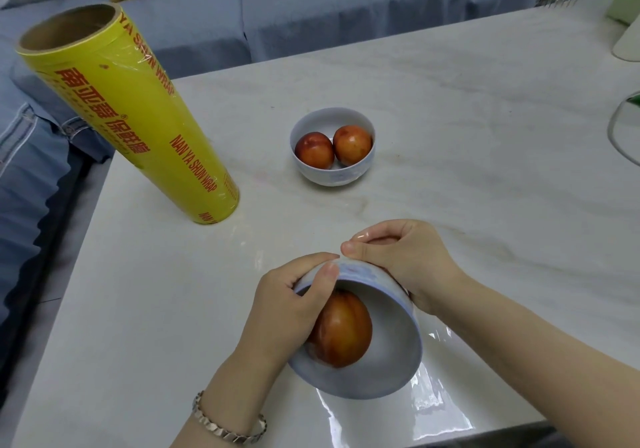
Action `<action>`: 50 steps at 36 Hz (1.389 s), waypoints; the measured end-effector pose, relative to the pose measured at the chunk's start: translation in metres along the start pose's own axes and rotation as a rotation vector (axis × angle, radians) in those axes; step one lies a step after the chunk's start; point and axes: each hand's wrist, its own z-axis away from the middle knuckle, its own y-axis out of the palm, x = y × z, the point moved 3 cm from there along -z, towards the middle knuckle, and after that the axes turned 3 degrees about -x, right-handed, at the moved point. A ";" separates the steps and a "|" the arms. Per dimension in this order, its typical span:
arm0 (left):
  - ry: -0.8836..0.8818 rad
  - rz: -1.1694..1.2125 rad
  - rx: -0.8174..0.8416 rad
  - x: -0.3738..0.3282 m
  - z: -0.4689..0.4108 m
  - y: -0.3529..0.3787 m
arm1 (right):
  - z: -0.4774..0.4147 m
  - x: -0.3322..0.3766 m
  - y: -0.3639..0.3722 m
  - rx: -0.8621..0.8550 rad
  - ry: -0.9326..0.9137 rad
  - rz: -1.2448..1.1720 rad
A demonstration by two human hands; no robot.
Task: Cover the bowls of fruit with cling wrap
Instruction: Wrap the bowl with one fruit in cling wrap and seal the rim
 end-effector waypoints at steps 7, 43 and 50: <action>0.031 -0.006 0.013 -0.003 0.005 0.001 | 0.003 -0.005 -0.001 0.064 0.052 0.126; 0.042 -0.063 -0.036 -0.017 0.018 -0.002 | 0.040 0.003 -0.007 0.373 -0.384 0.605; -0.076 -0.021 -0.130 -0.004 0.013 -0.006 | 0.024 -0.005 -0.017 0.408 -0.250 0.503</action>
